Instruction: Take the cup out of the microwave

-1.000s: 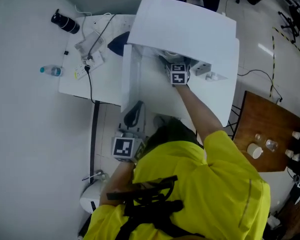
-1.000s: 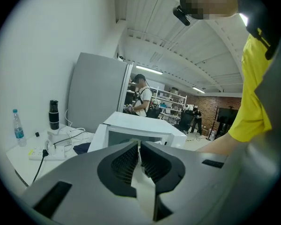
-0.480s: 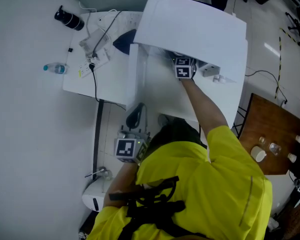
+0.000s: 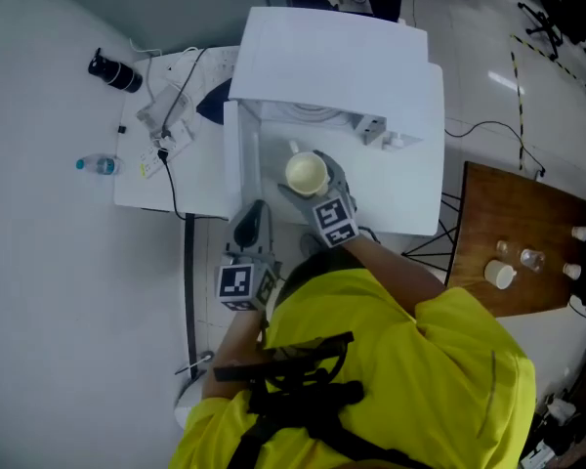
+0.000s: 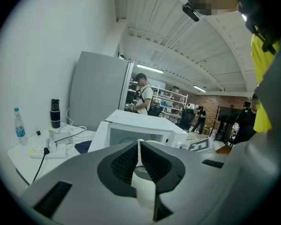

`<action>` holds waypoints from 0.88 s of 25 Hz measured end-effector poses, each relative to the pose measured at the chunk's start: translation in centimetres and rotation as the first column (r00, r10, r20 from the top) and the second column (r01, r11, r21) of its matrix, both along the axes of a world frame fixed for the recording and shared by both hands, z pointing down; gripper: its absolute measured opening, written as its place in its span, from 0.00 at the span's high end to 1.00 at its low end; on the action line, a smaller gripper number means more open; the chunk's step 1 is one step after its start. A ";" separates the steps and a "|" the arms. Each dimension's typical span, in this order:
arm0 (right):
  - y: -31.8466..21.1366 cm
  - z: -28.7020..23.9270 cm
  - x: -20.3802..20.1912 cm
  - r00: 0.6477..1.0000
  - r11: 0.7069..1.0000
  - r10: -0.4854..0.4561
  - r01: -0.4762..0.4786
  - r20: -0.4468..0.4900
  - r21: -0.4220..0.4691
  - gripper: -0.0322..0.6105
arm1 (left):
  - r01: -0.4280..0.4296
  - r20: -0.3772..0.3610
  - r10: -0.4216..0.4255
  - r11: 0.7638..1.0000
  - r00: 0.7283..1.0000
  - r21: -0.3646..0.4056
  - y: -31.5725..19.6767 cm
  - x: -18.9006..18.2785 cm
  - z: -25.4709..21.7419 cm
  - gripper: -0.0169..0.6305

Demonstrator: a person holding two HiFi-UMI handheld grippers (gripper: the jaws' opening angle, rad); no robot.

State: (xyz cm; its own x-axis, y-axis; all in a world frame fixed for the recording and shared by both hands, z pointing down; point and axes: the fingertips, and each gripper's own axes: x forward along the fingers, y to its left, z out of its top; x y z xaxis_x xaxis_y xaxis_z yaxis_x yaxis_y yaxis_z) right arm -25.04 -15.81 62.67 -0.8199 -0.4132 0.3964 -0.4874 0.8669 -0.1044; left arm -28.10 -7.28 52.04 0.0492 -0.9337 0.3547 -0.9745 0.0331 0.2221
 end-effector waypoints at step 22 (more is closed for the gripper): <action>-2.9 -9.5 26.4 0.932 0.926 0.363 -0.362 0.015 0.105 0.22 | -0.131 -0.039 0.133 0.990 0.990 0.043 -0.5 6.5 -1.8 0.95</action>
